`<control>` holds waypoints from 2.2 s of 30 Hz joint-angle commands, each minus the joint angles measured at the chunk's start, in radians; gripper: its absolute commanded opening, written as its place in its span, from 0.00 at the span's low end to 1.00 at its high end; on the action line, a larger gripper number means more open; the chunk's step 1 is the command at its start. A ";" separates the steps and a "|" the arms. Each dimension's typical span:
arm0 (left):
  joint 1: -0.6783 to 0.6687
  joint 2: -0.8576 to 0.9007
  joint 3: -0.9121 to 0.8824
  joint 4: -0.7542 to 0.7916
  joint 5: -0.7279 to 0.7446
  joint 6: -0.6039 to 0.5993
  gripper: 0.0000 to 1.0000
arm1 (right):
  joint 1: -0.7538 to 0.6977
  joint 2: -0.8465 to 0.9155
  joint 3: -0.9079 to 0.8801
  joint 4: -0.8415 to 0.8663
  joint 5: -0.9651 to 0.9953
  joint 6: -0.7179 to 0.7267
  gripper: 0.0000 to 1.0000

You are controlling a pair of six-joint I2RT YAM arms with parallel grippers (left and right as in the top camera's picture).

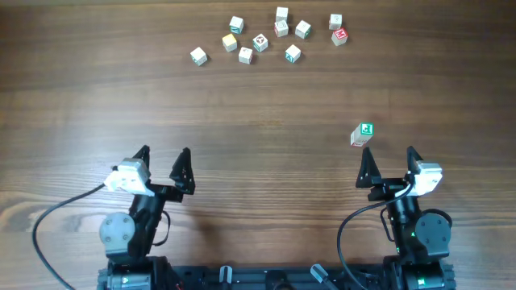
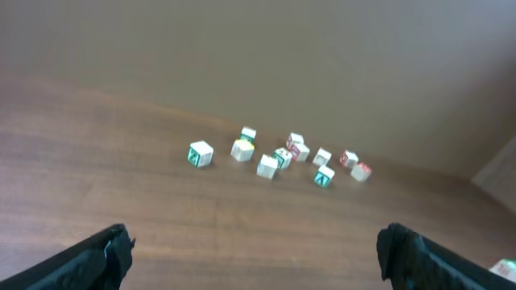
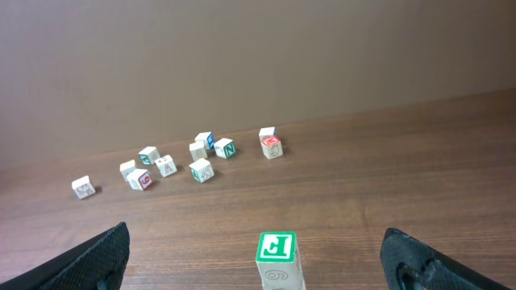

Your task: Form a tower

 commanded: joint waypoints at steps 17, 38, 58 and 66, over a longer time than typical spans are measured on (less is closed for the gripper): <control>-0.076 -0.167 -0.051 -0.121 -0.044 0.006 1.00 | 0.001 -0.005 -0.002 0.002 0.010 0.008 1.00; -0.074 -0.103 -0.051 -0.138 -0.266 0.228 1.00 | 0.001 -0.005 -0.002 0.002 0.010 0.008 1.00; -0.074 -0.103 -0.051 -0.143 -0.265 0.294 1.00 | 0.001 -0.005 -0.002 0.002 0.010 0.008 1.00; -0.079 -0.136 -0.051 -0.144 -0.266 0.294 1.00 | 0.001 -0.005 -0.002 0.010 0.089 -0.021 1.00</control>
